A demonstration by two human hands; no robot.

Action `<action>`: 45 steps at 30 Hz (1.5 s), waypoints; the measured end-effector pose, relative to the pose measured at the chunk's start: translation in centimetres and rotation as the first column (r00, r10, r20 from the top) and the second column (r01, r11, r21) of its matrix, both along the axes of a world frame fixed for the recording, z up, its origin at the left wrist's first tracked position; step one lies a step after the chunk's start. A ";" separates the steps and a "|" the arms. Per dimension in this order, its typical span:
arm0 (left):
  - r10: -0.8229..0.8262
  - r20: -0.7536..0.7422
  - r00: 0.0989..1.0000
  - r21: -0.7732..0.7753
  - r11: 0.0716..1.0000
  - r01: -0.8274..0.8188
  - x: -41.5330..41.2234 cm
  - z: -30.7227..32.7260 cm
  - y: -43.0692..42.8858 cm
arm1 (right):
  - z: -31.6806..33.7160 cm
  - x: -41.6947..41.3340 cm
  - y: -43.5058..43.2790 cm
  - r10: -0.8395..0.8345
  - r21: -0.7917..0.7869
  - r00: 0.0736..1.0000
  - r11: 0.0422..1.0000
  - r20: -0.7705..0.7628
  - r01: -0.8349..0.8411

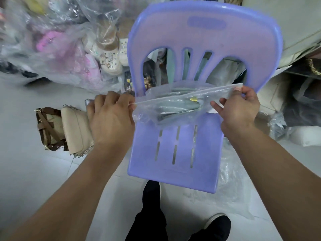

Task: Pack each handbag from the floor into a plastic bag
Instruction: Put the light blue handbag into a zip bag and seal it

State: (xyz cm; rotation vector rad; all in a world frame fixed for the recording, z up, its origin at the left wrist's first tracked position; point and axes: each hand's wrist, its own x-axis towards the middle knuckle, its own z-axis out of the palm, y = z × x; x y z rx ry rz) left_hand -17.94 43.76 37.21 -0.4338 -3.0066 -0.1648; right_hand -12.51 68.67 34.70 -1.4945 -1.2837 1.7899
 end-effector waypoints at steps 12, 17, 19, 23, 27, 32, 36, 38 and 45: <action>-0.195 0.396 0.898 0.603 0.792 -0.094 1.8 -1.1 0.8 | -0.4 -0.1 -6.4 -0.033 -0.276 0.957 0.954 0.289 0.116; -0.203 0.579 0.790 0.340 0.940 -0.007 0.3 -1.4 5.0 | -0.2 -0.2 -8.7 0.165 -0.529 0.958 0.849 0.236 -0.016; -0.191 0.689 0.699 0.274 0.962 -0.008 0.5 -1.0 5.8 | -1.1 -0.2 -7.8 0.121 -0.554 0.961 0.832 0.251 0.040; -0.209 0.771 0.602 0.334 0.937 -0.102 2.0 -1.2 5.8 | -3.0 2.0 -7.7 0.111 -0.558 0.947 0.826 0.301 0.081; -0.115 0.810 0.576 0.397 0.830 -0.392 2.7 -3.4 5.5 | -3.3 3.3 -7.8 0.056 -0.512 0.941 0.849 0.333 0.131; 0.001 0.708 0.706 0.383 0.839 -0.385 3.0 -5.0 5.3 | -3.1 4.9 -7.2 0.137 -0.456 0.955 0.890 0.262 -0.003; 0.196 0.713 0.674 0.350 0.733 -0.583 2.3 -4.7 5.1 | -2.1 6.8 -6.5 0.287 -0.463 0.958 0.849 0.004 -0.253; 0.294 0.712 0.637 0.333 0.657 -0.676 1.4 -3.4 5.1 | -1.0 7.4 -5.4 0.342 -0.446 0.934 0.823 -0.103 -0.351; -0.022 0.886 0.464 0.464 0.103 -0.880 1.4 4.5 6.3 | 9.3 8.3 -0.1 0.477 -0.300 0.855 0.801 -0.204 -0.519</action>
